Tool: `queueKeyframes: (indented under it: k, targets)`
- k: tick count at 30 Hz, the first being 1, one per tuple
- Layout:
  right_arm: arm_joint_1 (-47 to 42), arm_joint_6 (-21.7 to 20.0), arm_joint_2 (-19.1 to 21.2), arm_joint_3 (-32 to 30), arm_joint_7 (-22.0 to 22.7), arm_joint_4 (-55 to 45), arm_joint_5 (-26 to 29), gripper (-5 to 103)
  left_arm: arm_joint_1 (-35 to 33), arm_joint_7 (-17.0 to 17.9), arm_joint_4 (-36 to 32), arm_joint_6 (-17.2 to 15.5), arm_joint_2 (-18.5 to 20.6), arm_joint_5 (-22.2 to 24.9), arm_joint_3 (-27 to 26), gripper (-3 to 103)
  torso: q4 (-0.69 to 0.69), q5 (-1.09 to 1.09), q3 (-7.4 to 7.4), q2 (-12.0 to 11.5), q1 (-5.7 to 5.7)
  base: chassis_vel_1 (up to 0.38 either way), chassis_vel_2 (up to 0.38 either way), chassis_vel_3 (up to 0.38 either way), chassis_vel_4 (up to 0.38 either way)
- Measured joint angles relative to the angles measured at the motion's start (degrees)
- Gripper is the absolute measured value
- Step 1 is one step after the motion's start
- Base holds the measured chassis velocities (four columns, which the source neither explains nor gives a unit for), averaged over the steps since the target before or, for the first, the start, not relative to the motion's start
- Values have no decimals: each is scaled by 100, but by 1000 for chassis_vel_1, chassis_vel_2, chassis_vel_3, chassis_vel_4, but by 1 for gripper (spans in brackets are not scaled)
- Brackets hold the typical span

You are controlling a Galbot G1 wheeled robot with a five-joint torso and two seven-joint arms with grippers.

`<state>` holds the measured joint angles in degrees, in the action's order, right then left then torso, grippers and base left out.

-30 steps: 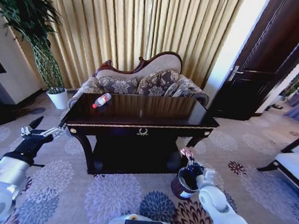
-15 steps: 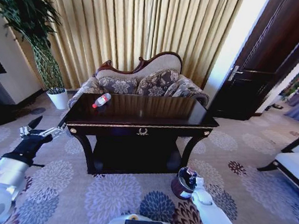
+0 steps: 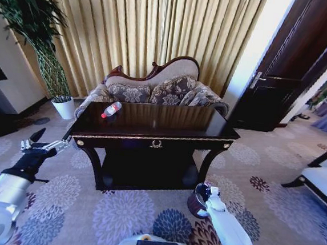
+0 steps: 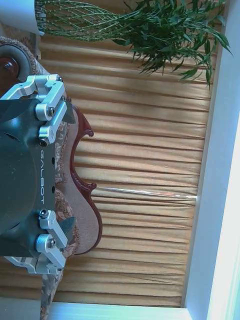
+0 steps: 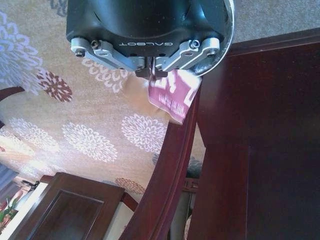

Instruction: Move to the front of the table and place the trash on the table into the trash bin.

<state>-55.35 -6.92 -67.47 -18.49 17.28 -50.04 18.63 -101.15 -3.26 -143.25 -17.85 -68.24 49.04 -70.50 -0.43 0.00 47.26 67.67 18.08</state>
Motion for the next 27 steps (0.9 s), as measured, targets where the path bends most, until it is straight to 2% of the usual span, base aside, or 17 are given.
queueKeyframes:
  k: [3,4,7,12,13,14,16,18,19,22,24,26,27]
  targets:
    - [-19,-6,30,14,1,-52,2,19,0,0,0,0,-7,-1,17,100,0,0,0,0,0,0,0,0,0]
    - [-19,-6,30,14,1,-52,2,19,0,0,0,0,-7,-1,17,100,0,0,0,0,0,0,0,0,0]
    - [-42,-11,51,38,1,-112,12,35,2,4,0,-4,-7,-2,35,100,0,0,0,0,0,0,0,0,0]
    - [-42,-13,57,40,1,-135,27,45,8,12,1,-8,3,-3,35,100,1,0,0,0,0,0,0,0,0]
    - [-44,-13,57,38,0,-145,37,51,8,12,1,-10,5,-3,35,100,1,1,0,0,0,0,0,0,0]
    - [-56,-14,57,33,-2,-156,45,61,5,12,1,-11,6,-4,36,100,1,0,0,0,0,0,0,0,0]
    - [-66,-15,57,29,-3,-163,50,61,5,12,1,-12,6,-4,36,100,1,1,0,0,0,0,0,0,0]
    - [-84,-16,57,23,-5,-177,55,73,4,12,1,-12,7,-5,37,100,1,0,0,0,0,0,0,0,0]
    - [-84,-16,57,23,-5,-177,55,73,4,12,1,-12,7,-5,37,100,1,0,0,0,0,0,0,0,0]
    - [-112,-18,63,12,-9,-205,63,89,-4,12,1,-15,4,-5,36,100,1,0,0,0,0,0,0,0,0]
    - [-115,-18,66,9,-9,-209,65,89,-5,12,1,-15,3,-5,37,100,1,0,0,1,0,0,0,0,0]
    - [-127,-19,68,0,-9,-226,74,98,-5,12,1,-15,3,-5,37,100,1,0,0,0,0,0,0,0,0]
    - [-142,-20,68,-4,-9,-242,81,99,-5,12,1,-15,3,-5,38,100,1,0,0,0,0,0,0,0,0]
